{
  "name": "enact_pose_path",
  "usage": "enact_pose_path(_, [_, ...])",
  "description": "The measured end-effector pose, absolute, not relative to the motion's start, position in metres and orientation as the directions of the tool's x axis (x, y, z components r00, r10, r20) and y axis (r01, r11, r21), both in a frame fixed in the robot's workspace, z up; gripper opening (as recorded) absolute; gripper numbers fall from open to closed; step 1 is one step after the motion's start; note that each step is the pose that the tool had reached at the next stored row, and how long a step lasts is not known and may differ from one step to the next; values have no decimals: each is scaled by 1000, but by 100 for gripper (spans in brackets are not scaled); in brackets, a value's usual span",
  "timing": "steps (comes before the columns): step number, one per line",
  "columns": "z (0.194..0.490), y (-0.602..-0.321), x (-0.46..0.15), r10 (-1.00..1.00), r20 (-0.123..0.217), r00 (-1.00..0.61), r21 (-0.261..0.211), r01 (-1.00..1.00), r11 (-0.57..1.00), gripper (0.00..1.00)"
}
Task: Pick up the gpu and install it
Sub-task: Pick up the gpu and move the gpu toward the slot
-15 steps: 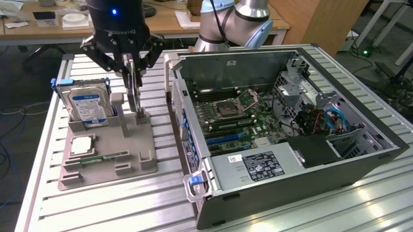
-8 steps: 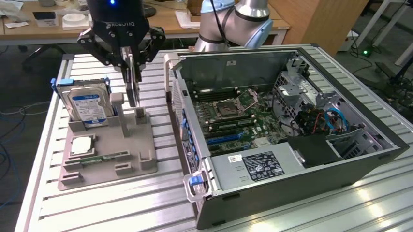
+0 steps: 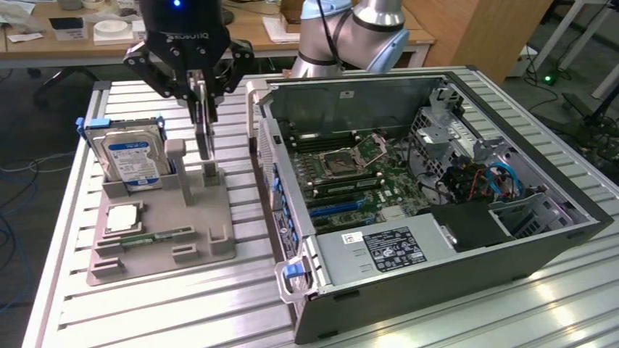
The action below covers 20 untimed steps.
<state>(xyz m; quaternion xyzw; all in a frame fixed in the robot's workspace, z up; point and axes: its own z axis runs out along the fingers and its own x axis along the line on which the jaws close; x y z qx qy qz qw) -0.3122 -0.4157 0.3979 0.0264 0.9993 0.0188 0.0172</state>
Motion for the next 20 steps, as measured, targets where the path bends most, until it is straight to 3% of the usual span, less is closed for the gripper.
enact_pose_path(20, [407,-416,-299,53,-34,-998,34,52,998,28])
